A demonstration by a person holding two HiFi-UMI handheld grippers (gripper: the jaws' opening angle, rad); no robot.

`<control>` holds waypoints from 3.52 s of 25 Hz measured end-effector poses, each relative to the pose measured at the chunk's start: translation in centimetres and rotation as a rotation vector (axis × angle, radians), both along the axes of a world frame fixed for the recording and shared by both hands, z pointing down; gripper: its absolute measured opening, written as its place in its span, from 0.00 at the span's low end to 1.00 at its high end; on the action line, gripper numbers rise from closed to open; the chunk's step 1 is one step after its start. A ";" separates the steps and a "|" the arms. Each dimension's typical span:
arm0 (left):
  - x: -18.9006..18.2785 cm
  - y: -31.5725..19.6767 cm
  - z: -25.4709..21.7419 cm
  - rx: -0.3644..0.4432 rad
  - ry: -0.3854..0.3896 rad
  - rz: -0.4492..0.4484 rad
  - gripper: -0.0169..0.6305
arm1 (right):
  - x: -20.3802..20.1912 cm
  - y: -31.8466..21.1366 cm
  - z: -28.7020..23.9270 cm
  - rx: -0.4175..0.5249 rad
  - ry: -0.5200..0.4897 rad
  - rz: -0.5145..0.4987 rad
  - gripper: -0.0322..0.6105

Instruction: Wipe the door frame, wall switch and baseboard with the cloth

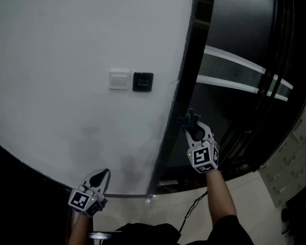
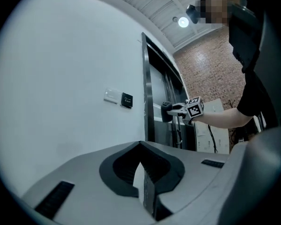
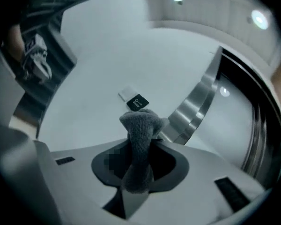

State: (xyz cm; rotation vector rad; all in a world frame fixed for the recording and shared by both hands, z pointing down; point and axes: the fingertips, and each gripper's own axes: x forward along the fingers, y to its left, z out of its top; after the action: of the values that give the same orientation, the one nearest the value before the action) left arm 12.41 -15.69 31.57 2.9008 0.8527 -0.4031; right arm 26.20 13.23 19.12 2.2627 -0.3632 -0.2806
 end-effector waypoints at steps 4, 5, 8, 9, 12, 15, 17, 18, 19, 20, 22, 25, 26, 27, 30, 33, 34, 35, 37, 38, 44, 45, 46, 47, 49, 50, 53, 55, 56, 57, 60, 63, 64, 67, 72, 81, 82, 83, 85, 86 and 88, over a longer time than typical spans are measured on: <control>1.7 0.9 -0.7 -0.055 0.010 -0.003 0.03 | 5.6 0.0 -5.1 -0.387 0.146 0.131 0.20; 2.0 0.9 -0.6 -0.055 0.003 -0.008 0.03 | 6.9 -0.1 -5.6 -0.430 0.160 0.146 0.20; 3.0 0.9 -0.5 -0.060 -0.030 -0.047 0.03 | 9.9 -0.4 -5.8 -0.516 0.160 0.175 0.20; 3.3 0.9 -0.2 -0.059 -0.043 -0.055 0.03 | 10.7 -0.6 -5.3 -0.526 0.142 0.179 0.20; 4.0 0.7 0.8 -0.055 -0.082 -0.071 0.03 | 12.5 -1.5 -3.3 -0.510 0.092 0.184 0.19; 4.4 0.3 1.6 -0.058 -0.108 -0.071 0.03 | 12.4 -1.9 -1.8 -0.457 0.081 0.198 0.19; 4.7 -0.1 2.1 -0.070 -0.130 -0.071 0.03 | 12.4 -2.1 -0.6 -0.439 0.066 0.199 0.19; 4.8 -0.2 2.5 -0.072 -0.142 -0.071 0.03 | 12.5 -2.2 0.0 -0.430 0.062 0.198 0.19; 5.0 -0.2 2.8 -0.072 -0.151 -0.068 0.03 | 12.6 -2.2 0.7 -0.425 0.060 0.197 0.19; 5.1 0.0 3.1 -0.070 -0.159 -0.062 0.03 | 12.6 -2.2 1.2 -0.428 0.056 0.196 0.19; 5.4 0.5 3.4 -0.065 -0.167 -0.046 0.03 | 12.5 -2.0 1.9 -0.446 0.036 0.198 0.19; 5.7 1.0 3.3 -0.059 -0.171 -0.029 0.03 | 12.6 -1.9 2.9 -0.458 0.015 0.193 0.19; 5.8 1.0 3.3 -0.055 -0.172 -0.026 0.03 | 12.6 -1.9 3.3 -0.468 0.010 0.191 0.19; 5.8 1.1 3.3 -0.048 -0.174 -0.024 0.03 | 12.5 -2.0 3.6 -0.475 0.004 0.190 0.20; 6.0 0.9 3.5 -0.030 -0.177 -0.025 0.03 | 12.4 -1.9 4.7 -0.454 -0.005 0.195 0.19; 6.0 0.6 4.0 -0.037 -0.190 -0.028 0.03 | 12.5 -1.9 6.3 -0.454 -0.023 0.192 0.20; 6.1 0.5 4.3 -0.040 -0.194 -0.030 0.03 | 12.5 -1.9 6.8 -0.467 -0.033 0.191 0.20; 6.1 0.4 4.6 -0.042 -0.199 -0.032 0.03 | 12.5 -1.9 7.3 -0.479 -0.039 0.189 0.20; 6.3 0.4 5.0 -0.044 -0.211 -0.035 0.03 | 12.7 -1.9 8.0 -0.499 -0.035 0.190 0.20; 6.3 0.4 5.1 -0.046 -0.217 -0.034 0.03 | 12.7 -1.9 8.1 -0.507 -0.030 0.191 0.20; 6.0 1.0 6.4 -0.055 -0.245 -0.034 0.03 | 12.6 -2.0 10.1 -0.481 -0.073 0.186 0.20; 6.0 0.9 6.5 -0.053 -0.248 -0.038 0.03 | 12.5 -2.0 10.6 -0.489 -0.079 0.184 0.20; 6.0 0.8 6.6 -0.052 -0.251 -0.044 0.03 | 12.5 -2.0 11.0 -0.504 -0.078 0.181 0.20; 6.0 0.6 6.6 -0.053 -0.252 -0.050 0.03 | 12.5 -2.0 11.3 -0.522 -0.076 0.176 0.20; 6.0 0.2 6.8 -0.057 -0.256 -0.062 0.03 | 12.6 -2.0 12.1 -0.538 -0.082 0.165 0.20; 6.1 0.1 6.9 -0.060 -0.254 -0.068 0.03 | 12.6 -2.0 12.6 -0.536 -0.090 0.161 0.20; 6.0 -0.3 7.0 -0.063 -0.259 -0.080 0.03 | 12.7 -2.0 14.2 -0.525 -0.109 0.157 0.20; 5.8 -0.3 7.1 -0.057 -0.266 -0.086 0.03 | 12.6 -1.9 15.3 -0.530 -0.123 0.147 0.20; 5.6 -0.3 7.2 -0.055 -0.265 -0.091 0.03 | 12.5 -1.8 15.8 -0.532 -0.132 0.142 0.20; 5.5 -0.4 7.4 -0.056 -0.266 -0.095 0.03 | 12.4 -1.8 16.3 -0.528 -0.143 0.139 0.20; 5.3 -0.3 7.6 -0.052 -0.272 -0.103 0.03 | 12.3 -1.7 17.4 -0.525 -0.164 0.127 0.20; 5.1 -0.2 7.7 -0.051 -0.276 -0.106 0.03 | 12.2 -1.7 18.9 -0.535 -0.190 0.117 0.20; 5.0 -0.2 7.7 -0.053 -0.279 -0.108 0.03 | 12.2 -1.7 19.5 -0.543 -0.201 0.114 0.20; 4.8 0.0 7.9 -0.058 -0.290 -0.115 0.03 | 12.1 -1.5 21.0 -0.565 -0.230 0.102 0.20; 4.7 0.2 8.2 -0.049 -0.307 -0.130 0.03 | 12.2 -1.5 22.9 -0.585 -0.249 0.079 0.20; 4.7 0.5 9.0 -0.053 -0.331 -0.137 0.03 | 12.0 -1.4 26.3 -0.586 -0.307 0.066 0.20; 4.7 0.5 9.1 -0.052 -0.337 -0.139 0.03 | 12.1 -1.4 26.8 -0.587 -0.317 0.066 0.20; 4.8 0.5 9.3 -0.048 -0.343 -0.140 0.03 | 12.1 -1.3 27.3 -0.588 -0.322 0.067 0.20; 4.9 0.5 9.6 -0.040 -0.352 -0.140 0.03 | 12.2 -1.3 28.0 -0.597 -0.328 0.067 0.20; 5.0 0.5 9.8 -0.038 -0.353 -0.142 0.03 | 12.2 -1.3 28.3 -0.604 -0.330 0.064 0.20; 5.0 0.7 9.8 -0.048 -0.355 -0.146 0.03 | 12.1 -1.3 28.7 -0.617 -0.334 0.053 0.20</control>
State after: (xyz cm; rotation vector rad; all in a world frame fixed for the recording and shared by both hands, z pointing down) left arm 17.41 -15.02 41.35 2.8692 0.5705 0.0822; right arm 38.33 11.93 47.81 1.6969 -0.4846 0.2201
